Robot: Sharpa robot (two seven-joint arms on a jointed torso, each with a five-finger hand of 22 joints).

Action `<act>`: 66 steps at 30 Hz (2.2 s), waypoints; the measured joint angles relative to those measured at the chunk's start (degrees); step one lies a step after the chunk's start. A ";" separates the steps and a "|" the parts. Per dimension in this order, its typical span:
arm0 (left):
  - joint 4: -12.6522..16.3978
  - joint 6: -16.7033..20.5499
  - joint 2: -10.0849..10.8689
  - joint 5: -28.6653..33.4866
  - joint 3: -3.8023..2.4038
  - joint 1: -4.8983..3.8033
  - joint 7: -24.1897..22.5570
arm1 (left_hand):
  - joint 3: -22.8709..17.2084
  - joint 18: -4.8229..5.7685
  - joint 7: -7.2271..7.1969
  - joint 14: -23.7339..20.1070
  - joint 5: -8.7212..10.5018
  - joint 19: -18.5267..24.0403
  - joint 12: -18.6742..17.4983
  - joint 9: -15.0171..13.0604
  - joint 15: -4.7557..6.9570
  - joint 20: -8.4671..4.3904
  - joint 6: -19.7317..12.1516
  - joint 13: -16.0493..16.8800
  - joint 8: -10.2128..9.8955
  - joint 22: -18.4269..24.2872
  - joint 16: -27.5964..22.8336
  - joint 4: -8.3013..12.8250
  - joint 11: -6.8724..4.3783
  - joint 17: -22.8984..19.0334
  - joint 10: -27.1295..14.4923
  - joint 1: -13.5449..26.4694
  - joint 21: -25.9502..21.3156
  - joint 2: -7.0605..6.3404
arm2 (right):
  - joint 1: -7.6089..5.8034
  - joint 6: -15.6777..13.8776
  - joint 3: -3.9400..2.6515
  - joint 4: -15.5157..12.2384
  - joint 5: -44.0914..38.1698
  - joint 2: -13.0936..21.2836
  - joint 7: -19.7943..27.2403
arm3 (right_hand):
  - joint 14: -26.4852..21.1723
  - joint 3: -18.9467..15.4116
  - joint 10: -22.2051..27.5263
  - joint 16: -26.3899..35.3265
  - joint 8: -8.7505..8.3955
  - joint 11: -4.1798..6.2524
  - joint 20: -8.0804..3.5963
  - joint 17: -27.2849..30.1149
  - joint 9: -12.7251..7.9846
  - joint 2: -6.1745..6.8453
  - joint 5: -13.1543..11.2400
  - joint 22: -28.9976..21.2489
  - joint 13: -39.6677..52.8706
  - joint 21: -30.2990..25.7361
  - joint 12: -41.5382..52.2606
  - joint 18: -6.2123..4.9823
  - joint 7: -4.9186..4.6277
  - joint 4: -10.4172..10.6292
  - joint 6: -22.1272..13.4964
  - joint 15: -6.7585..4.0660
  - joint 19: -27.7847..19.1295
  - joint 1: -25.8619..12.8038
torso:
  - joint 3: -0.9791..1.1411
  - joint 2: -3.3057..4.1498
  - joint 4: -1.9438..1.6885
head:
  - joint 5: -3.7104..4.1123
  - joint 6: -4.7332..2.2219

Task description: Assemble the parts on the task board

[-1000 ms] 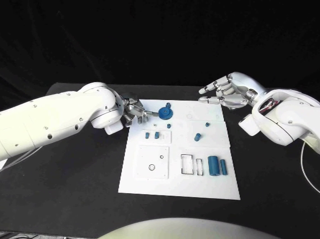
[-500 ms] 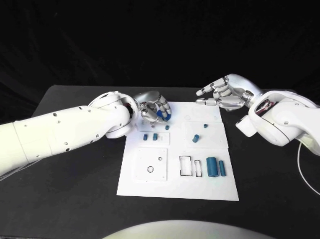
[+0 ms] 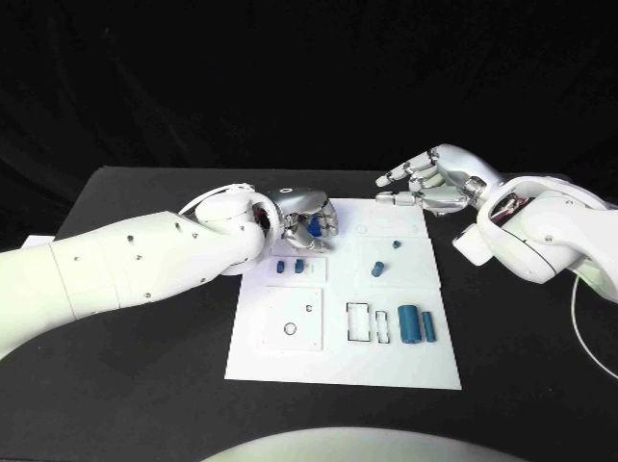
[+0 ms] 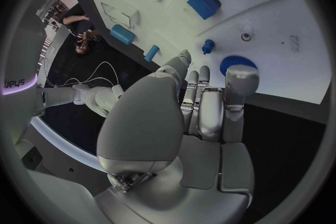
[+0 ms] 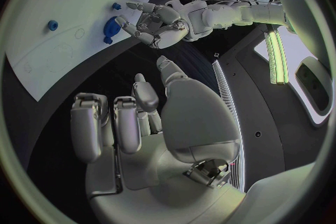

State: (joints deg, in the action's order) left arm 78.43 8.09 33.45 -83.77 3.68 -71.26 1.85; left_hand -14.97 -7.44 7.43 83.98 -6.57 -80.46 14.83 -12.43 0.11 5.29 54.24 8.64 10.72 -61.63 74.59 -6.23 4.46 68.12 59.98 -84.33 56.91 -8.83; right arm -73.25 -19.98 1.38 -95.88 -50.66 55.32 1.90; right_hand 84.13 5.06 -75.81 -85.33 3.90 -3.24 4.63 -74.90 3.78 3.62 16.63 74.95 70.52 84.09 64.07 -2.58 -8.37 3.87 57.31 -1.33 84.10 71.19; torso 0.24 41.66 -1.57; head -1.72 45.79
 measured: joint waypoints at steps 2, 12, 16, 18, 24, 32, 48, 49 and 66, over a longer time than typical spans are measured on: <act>-0.02 -0.48 -0.13 -0.86 0.00 0.04 0.06 | 0.00 0.31 0.12 0.00 0.00 -0.74 -0.24 0.46 0.00 -0.07 0.52 -0.46 -0.43 -1.59 0.25 0.00 -0.07 -0.01 0.87 0.00 1.83 0.00 | 0.00 0.02 0.00 0.01 0.00 -0.02 0.00 | 0.00 0.00 0.00 0.00 0.00 0.00 0.00 0.00 0.00 0.00 0.00 0.00 0.00 0.00 0.00 0.01 0.00 0.00 0.00 0.00 0.00 0.00 | 0.00 0.00 0.00 | 0.02 -0.01; -0.29 -2.52 -0.69 -3.31 -0.01 0.12 1.04 | -0.31 1.16 0.12 0.20 0.00 -1.84 -1.20 1.55 0.20 -0.18 1.56 -1.53 -1.13 -5.21 0.48 -0.31 -0.27 -0.78 2.26 0.22 5.66 -0.22 | 0.00 0.06 0.00 0.03 0.00 -0.07 -0.01 | 0.00 0.00 0.00 0.00 0.00 0.00 0.00 -0.03 0.00 0.00 0.35 -0.01 0.00 0.00 0.00 0.00 0.00 0.00 0.00 0.00 0.00 0.00 | 0.00 -0.01 -0.03 | 0.12 0.04; -0.98 -3.28 -1.04 -4.02 -0.02 0.12 1.82 | -0.52 1.16 0.12 0.20 0.00 -1.85 -1.74 1.89 0.19 -0.17 1.96 -1.89 -1.45 -5.55 0.48 -0.42 -0.27 -1.09 2.27 0.22 6.03 -0.22 | 0.00 0.07 0.00 0.03 0.00 -0.09 -0.01 | 0.00 0.00 0.00 0.00 0.00 0.00 0.00 -0.05 0.00 0.00 0.35 -0.01 0.00 0.00 0.00 0.00 0.00 0.00 0.00 0.00 0.00 0.00 | 0.00 -0.03 -0.03 | 0.12 0.05; -1.29 -3.60 -1.23 -4.28 -0.02 0.12 2.13 | -0.78 1.15 -0.04 0.20 -0.01 -1.85 -2.04 2.00 0.20 -0.17 2.20 -2.04 -1.45 -5.59 0.48 -0.17 -0.27 -1.09 2.26 0.22 6.03 -0.22 | 0.00 0.08 0.00 0.04 0.00 -0.10 -0.01 | 0.00 0.00 0.00 0.00 0.00 0.00 0.00 -0.04 0.00 0.00 0.35 -0.01 0.01 0.00 0.00 0.00 0.00 0.00 0.00 0.00 0.00 0.00 | 0.00 -0.03 -0.03 | 0.12 0.00; -2.45 -4.54 -2.20 -4.78 -0.02 0.15 2.95 | -1.26 1.15 -0.09 0.20 -0.01 -1.85 -2.40 2.23 0.19 -0.17 2.57 -2.27 -1.52 -5.74 0.48 -0.06 -0.27 -1.23 2.26 -0.16 6.03 0.16 | 0.00 0.11 0.00 0.07 0.01 -0.19 -0.01 | 0.00 0.00 0.00 0.00 0.00 0.00 0.00 -0.04 0.00 0.00 0.35 -0.01 0.00 0.00 0.00 0.00 0.00 0.00 0.00 0.00 0.00 0.00 | 0.00 -0.03 -0.01 | 0.09 -0.06; -3.52 -6.14 -2.88 -4.92 -0.08 0.23 3.75 | -1.88 1.15 0.11 0.19 -0.02 -1.85 -2.64 2.43 0.19 -0.17 2.78 -2.52 -1.67 -6.00 0.48 -0.01 -0.27 -1.41 2.26 -0.16 6.27 0.16 | 0.00 0.16 0.00 0.09 0.01 -0.23 -0.01 | 0.00 0.00 0.00 0.00 0.00 0.00 0.00 -0.03 0.00 0.00 0.35 -0.02 0.00 0.00 0.00 0.00 0.00 0.00 0.00 0.00 0.00 0.00 | 0.00 -0.01 0.02 | 0.08 0.01; -3.93 -7.63 -3.47 -4.91 -0.25 0.12 4.52 | -4.68 1.15 -0.41 -0.01 -0.02 -2.47 -2.66 3.23 0.81 -0.79 5.56 -2.74 -2.12 -8.56 0.71 1.20 -1.19 -2.04 6.28 -1.00 9.15 1.00 | 0.00 0.34 0.01 0.11 0.02 -0.31 -0.01 | 0.00 0.00 0.00 0.00 0.00 0.00 0.00 -0.02 0.04 0.00 0.34 -0.03 0.10 0.00 0.23 0.00 0.00 0.00 0.00 0.00 0.00 0.00 | 0.02 -0.04 -0.02 | 0.03 0.16; -3.94 -7.68 -3.50 -4.91 -0.25 0.12 4.56 | -4.99 1.15 -0.50 0.05 0.04 -2.47 -2.66 3.26 0.87 -0.79 5.90 -2.73 -2.12 -8.73 0.71 1.36 -1.24 -2.09 6.75 -1.11 9.25 1.10 | 0.00 0.35 0.01 0.11 0.02 -0.31 -0.01 | 0.00 0.00 0.00 0.00 0.00 0.00 0.00 -0.02 0.04 0.00 0.34 -0.03 0.10 0.00 0.23 0.00 0.00 0.00 0.00 0.00 0.00 0.00 | 0.02 -0.04 -0.02 | 0.03 0.16; -4.05 -6.59 -3.71 -4.97 -0.28 0.58 4.74 | -8.54 1.79 -0.40 0.00 0.69 -2.88 -4.49 3.96 1.23 -1.20 9.85 -2.77 -2.46 -10.99 0.92 3.96 -1.72 -3.36 10.48 -1.13 11.49 1.88 | 0.00 0.47 0.01 0.06 0.03 -0.35 0.00 | 0.00 0.00 0.00 0.00 0.00 0.00 0.00 -0.01 0.03 0.00 0.34 -0.04 0.09 0.00 0.23 0.00 0.00 0.00 0.00 0.00 0.00 0.00 | 0.02 -0.04 0.00 | 0.03 0.01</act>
State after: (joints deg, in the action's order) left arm 74.38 1.49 29.73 -88.74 3.40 -70.67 6.60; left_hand -23.51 -5.65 7.03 83.98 -5.88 -83.34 10.34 -8.47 1.33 4.09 64.09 5.88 8.26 -72.61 75.51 -2.27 2.74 64.76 70.46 -85.46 68.40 -6.95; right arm -73.25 -19.50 1.39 -95.82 -50.63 54.97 1.91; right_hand 84.13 5.06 -75.81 -85.33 3.91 -3.24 4.63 -74.91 3.80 3.62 16.97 74.91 70.61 84.09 64.29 -2.58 -8.37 3.87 57.31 -1.33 84.10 71.19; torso 0.26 41.62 -1.57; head -1.69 45.79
